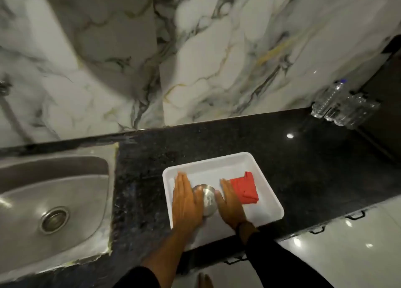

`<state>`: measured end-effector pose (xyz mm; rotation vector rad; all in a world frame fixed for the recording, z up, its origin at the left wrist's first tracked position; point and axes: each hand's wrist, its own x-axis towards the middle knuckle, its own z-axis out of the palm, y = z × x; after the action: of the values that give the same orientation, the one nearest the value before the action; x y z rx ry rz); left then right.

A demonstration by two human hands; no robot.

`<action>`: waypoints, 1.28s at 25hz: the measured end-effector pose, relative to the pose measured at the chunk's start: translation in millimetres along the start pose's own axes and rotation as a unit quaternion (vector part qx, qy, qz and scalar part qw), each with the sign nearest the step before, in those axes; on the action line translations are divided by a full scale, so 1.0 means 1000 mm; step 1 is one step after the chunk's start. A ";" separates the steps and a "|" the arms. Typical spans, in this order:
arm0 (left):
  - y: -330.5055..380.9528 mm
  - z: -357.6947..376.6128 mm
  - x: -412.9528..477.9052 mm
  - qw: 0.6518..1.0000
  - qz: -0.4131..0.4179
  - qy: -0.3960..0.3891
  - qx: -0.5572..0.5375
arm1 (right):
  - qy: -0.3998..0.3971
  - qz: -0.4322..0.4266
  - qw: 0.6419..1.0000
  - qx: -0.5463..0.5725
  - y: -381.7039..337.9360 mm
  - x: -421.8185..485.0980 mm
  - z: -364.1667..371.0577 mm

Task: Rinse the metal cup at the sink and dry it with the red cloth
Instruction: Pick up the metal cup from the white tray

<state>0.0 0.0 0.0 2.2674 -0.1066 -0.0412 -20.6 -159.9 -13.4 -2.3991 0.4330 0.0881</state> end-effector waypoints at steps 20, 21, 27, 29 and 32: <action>0.005 0.024 0.009 0.928 -0.238 0.121 -0.258 | 0.024 0.135 0.900 0.414 -0.015 0.026 0.026; 0.004 0.015 0.009 0.924 -0.227 0.130 -0.277 | 0.005 0.139 0.885 0.445 -0.027 0.022 0.024; -0.035 -0.051 0.000 0.849 -0.275 0.219 -0.395 | -0.302 0.236 0.716 0.584 -0.122 -0.001 0.028; -0.058 -0.081 -0.007 0.843 -0.272 0.242 -0.396 | -0.316 0.234 0.677 0.622 -0.161 -0.009 0.046; -0.097 -0.128 -0.008 0.817 -0.278 0.287 -0.416 | -0.292 0.246 0.636 0.670 -0.217 -0.020 0.095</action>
<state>6.1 160.6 7.6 1.2793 0.7602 0.2459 37.3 61.0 53.4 -0.6383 0.5341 0.5506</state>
